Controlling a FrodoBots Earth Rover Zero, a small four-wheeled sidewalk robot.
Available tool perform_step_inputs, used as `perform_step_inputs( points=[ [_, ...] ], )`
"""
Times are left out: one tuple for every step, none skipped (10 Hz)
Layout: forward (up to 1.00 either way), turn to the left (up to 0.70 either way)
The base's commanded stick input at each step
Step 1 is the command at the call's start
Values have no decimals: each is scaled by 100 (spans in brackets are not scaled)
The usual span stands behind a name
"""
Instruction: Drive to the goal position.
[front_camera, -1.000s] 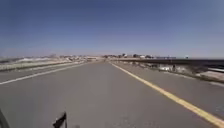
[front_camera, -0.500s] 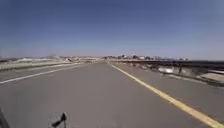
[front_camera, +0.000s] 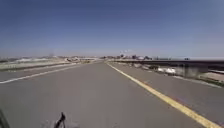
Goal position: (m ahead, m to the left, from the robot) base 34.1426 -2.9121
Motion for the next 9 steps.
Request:
perform_step_inputs(
  points=[
    [100,0],
    [100,0],
    [100,0],
    [100,0],
    [100,0],
    [100,0],
    [100,0],
    [100,0],
    [100,0]
  ],
)
